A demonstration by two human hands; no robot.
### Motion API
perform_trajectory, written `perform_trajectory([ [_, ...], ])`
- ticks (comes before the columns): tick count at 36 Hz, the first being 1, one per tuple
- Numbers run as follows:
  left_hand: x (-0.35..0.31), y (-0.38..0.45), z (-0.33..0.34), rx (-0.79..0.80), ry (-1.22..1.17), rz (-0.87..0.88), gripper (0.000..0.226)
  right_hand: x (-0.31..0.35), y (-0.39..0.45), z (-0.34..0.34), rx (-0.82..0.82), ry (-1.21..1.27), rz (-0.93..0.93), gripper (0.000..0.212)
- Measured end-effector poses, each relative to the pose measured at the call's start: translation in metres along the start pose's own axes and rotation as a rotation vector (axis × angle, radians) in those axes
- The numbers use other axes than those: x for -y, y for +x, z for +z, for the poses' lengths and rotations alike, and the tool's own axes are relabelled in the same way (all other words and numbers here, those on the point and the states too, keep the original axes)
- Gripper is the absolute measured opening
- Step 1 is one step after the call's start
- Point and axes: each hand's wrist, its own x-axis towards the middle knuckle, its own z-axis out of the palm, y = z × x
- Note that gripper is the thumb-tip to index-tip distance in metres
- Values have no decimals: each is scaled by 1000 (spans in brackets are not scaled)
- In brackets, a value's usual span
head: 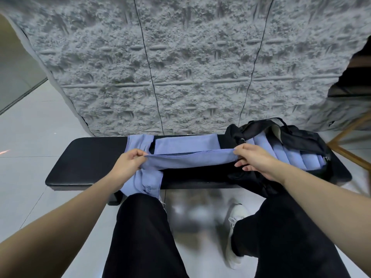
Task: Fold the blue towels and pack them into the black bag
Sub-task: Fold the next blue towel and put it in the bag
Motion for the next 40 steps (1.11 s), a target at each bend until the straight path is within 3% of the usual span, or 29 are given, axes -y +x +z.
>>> perform_trajectory([
  [17, 24, -45, -9, 30, -62, -28, 6, -37, -44, 14, 73, -175, -62, 11],
  [30, 26, 4, 19, -72, -4, -24, 10, -31, 5, 42, -147, -186, -3, 10],
  [33, 28, 24, 28, -104, 17, -31, 11, -26, 27, 50, -167, -298, -35, 11],
  [40, 34, 72, 41, -173, 103, -48, 12, -4, 82, 56, -171, -887, -129, 23],
])
